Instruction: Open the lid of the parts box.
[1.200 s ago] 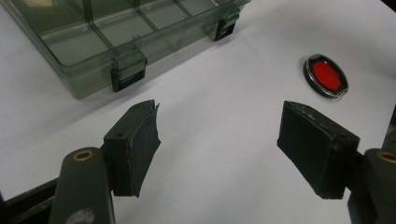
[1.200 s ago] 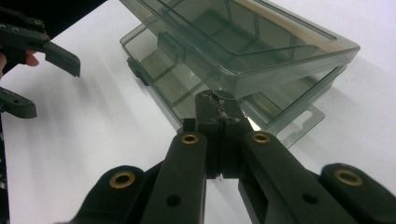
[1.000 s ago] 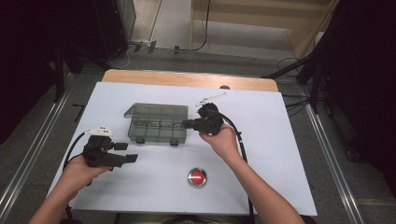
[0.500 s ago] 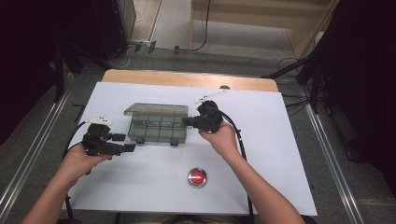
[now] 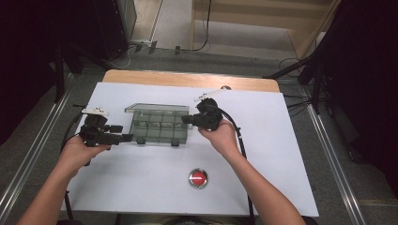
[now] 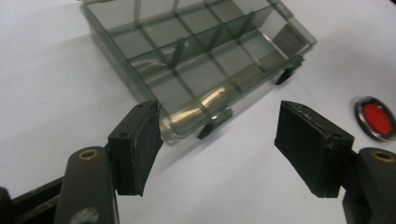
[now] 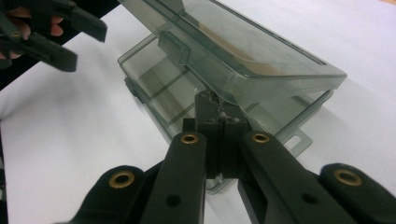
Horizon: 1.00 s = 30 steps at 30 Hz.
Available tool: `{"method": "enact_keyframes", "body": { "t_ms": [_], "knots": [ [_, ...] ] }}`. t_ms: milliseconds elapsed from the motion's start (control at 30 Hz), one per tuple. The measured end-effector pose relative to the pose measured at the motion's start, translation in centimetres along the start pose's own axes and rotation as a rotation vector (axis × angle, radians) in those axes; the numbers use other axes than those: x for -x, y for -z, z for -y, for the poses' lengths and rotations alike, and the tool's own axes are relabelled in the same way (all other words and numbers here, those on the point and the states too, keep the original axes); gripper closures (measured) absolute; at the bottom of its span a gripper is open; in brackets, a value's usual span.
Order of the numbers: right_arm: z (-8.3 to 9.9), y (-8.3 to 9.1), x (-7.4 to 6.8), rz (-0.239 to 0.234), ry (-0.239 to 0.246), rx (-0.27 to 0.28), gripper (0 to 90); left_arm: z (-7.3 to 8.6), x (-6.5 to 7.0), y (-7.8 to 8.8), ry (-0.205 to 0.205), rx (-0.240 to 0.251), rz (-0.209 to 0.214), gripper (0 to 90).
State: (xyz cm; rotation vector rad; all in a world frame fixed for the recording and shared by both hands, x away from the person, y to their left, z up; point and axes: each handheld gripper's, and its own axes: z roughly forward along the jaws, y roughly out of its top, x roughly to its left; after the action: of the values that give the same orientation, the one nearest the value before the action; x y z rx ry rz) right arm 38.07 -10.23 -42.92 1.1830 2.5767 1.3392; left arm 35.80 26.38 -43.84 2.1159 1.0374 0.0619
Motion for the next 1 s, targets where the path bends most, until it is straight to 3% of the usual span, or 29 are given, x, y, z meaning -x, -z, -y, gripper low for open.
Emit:
{"method": "enact_keyframes", "body": {
  "t_ms": [300,700,833,1000],
  "knots": [
    [-0.5,0.2,0.0,0.000,-0.007,-0.002,90.0,-0.8,-1.4,-0.2,0.033,0.017,-0.020,30.7],
    [-0.7,0.2,0.0,-0.003,-0.002,-0.005,90.0,-2.4,-2.7,-1.1,0.008,0.027,-0.073,30.8],
    [-0.8,0.2,0.1,-0.003,-0.004,-0.004,90.0,-2.9,-3.1,-1.3,0.014,0.059,-0.057,30.9],
    [-1.0,0.4,0.2,-0.005,-0.006,-0.003,90.0,-3.3,-3.6,-1.6,0.016,0.049,-0.077,35.3]
  ]
}}
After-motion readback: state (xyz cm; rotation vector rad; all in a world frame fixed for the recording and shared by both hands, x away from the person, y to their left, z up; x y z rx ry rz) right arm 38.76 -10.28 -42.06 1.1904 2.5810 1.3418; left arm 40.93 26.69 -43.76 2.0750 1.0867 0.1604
